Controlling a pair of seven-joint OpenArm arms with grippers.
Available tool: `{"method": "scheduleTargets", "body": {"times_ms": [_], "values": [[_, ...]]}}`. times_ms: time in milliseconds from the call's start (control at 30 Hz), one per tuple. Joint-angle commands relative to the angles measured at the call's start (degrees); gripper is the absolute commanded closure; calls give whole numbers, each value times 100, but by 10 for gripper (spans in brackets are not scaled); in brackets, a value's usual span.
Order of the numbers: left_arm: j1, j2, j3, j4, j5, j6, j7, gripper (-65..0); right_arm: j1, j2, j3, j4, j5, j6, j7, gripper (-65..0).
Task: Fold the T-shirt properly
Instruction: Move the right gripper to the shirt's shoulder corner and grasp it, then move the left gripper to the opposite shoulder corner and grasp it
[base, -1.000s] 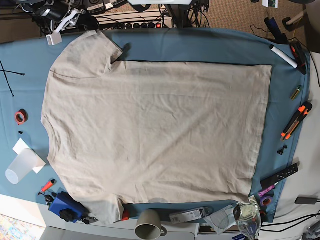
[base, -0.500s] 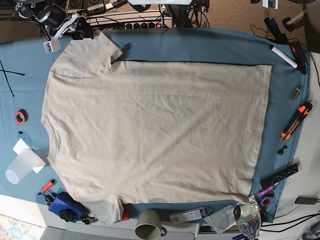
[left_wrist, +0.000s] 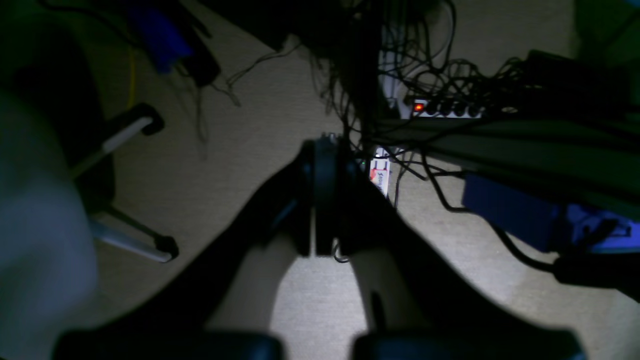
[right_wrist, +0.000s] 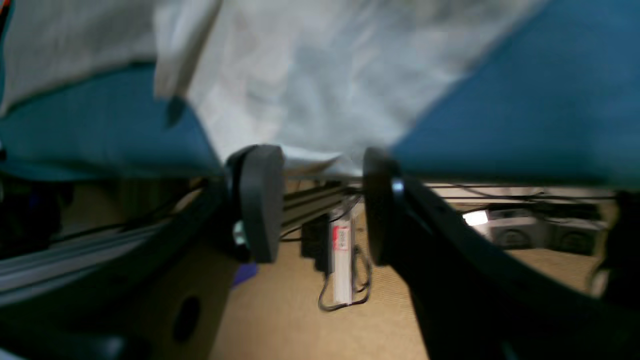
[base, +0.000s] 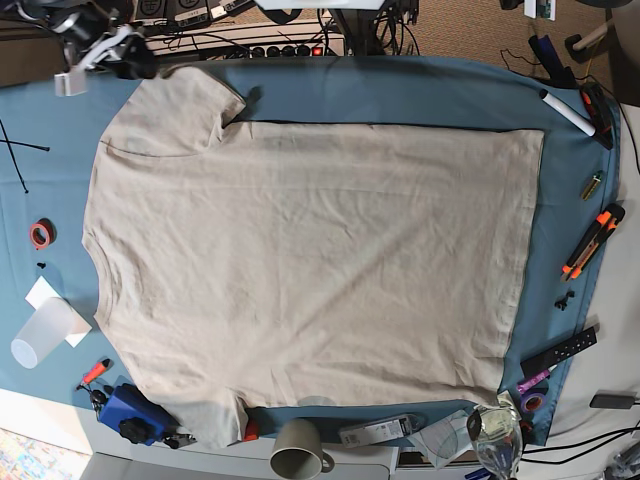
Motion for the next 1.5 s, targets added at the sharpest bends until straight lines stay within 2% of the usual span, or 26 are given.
{"method": "scheduleTargets", "body": {"times_ms": [0,133,400,600,733,900,1100,1267,1467], "values": [[111,-22,-17,79,-17,-7,-70,0,-63,50,120,76,116,30,46,-261],[109,-22,-17,79,-17,-7,-90,0,-59,50,157,68,94,30,59,-261],[109,-35,-17,79,-17,-7,-92,0,-13,50,157,68,-835,30,778,-261],[109,-37,-17,79,-17,-9,-133,0,284,50,79,-9,-988,30,774,-261],[109,-37,-17,79,-20,-9,-133,0,461,50,-48,-570,-1215,-11,800,-261],[109,-37,-17,79,-17,-7,-133,0,621,52,-59,-1419,-914,30,734,-261],[61,-37,-17,79,-17,-7,-129,0,621,50,-66,-1508,-79,30,111,-261],[-105,-37,-17,85,-20,-11,-127,0,619,50,-227,-1508,-83,30,81,-261],[-177,-35,-17,140,-17,-7,-127,0,621,44,-1165,-1508,-214,30,129,-261]]}}
